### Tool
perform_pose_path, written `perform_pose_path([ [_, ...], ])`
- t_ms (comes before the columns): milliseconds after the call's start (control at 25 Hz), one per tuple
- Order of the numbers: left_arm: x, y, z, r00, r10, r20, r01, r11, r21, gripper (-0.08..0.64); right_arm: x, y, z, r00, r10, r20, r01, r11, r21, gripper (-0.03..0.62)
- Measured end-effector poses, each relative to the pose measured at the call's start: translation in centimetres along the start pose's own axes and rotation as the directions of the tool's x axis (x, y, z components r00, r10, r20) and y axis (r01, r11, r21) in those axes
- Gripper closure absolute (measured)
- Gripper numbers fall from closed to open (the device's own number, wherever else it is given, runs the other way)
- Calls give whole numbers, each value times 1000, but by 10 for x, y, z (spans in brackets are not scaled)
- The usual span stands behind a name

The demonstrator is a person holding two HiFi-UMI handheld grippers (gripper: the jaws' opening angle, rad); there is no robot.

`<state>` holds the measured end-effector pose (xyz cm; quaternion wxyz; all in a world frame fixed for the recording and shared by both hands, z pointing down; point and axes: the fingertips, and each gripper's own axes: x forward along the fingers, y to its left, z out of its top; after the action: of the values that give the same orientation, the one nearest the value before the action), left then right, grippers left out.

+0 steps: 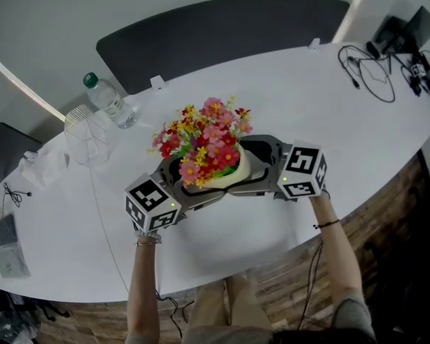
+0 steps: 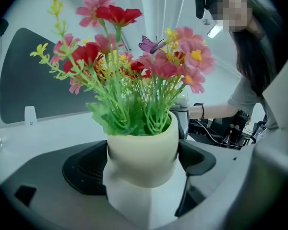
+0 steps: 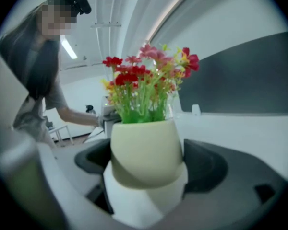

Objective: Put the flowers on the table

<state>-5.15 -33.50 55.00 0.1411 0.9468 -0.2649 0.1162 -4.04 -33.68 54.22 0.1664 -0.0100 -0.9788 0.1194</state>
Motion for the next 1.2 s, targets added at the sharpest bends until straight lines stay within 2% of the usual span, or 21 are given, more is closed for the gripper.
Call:
perform_pose_path([
  [400, -1, 4, -14, 999, 13, -39, -13, 1000, 2, 81, 9, -1, -11, 999, -20, -45, 19, 1000, -21, 115],
  [680, -4, 5, -16, 999, 26, -34, -26, 1000, 13, 87, 11, -3, -14, 999, -35, -28, 35, 999, 2, 115],
  [1200, 1, 2, -25, 994, 65, -84, -56, 993, 100, 92, 8, -2, -29, 994, -79, -76, 79, 997, 0, 117],
])
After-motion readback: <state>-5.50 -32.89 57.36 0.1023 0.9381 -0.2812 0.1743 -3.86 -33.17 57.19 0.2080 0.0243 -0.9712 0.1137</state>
